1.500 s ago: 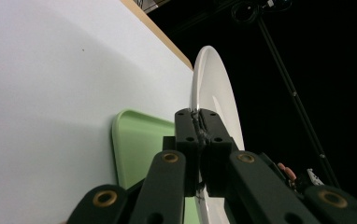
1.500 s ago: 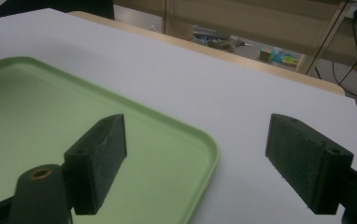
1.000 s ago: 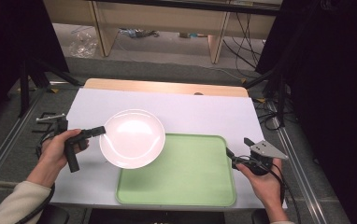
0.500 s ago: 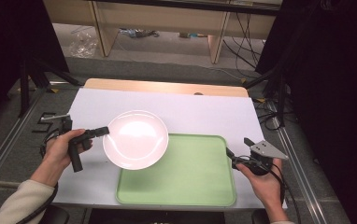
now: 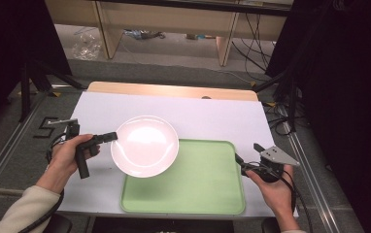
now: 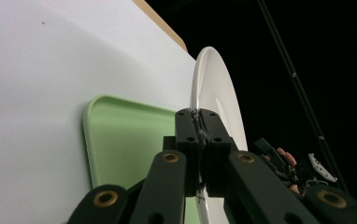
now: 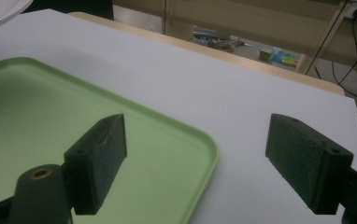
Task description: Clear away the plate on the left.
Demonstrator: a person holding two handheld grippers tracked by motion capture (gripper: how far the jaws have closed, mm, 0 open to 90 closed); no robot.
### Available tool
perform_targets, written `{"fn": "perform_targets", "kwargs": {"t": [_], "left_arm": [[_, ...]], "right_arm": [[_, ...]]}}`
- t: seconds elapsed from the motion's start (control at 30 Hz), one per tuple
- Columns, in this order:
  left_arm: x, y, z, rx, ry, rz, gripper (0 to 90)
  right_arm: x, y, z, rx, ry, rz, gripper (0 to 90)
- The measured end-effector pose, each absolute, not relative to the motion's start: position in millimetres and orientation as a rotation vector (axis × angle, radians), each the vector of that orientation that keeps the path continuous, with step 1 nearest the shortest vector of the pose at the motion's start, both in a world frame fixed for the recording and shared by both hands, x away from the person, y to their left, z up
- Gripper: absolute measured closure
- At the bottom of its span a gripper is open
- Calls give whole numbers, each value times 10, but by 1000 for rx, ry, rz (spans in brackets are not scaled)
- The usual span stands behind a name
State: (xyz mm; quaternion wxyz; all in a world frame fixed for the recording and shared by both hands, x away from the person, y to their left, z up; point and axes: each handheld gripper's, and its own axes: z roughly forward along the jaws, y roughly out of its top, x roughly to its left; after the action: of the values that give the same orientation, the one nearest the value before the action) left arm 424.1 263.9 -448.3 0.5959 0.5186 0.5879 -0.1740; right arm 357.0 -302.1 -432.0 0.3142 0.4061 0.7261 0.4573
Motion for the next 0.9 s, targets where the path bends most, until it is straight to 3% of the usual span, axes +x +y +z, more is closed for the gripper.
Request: {"fn": "perform_targets", "kwargs": {"t": [0.9], "left_arm": [[4281,2475,-4467,1239,1346,-428,873]], "right_arm": [[3567,-3022,-4319,1070,1915,1205,214]]}}
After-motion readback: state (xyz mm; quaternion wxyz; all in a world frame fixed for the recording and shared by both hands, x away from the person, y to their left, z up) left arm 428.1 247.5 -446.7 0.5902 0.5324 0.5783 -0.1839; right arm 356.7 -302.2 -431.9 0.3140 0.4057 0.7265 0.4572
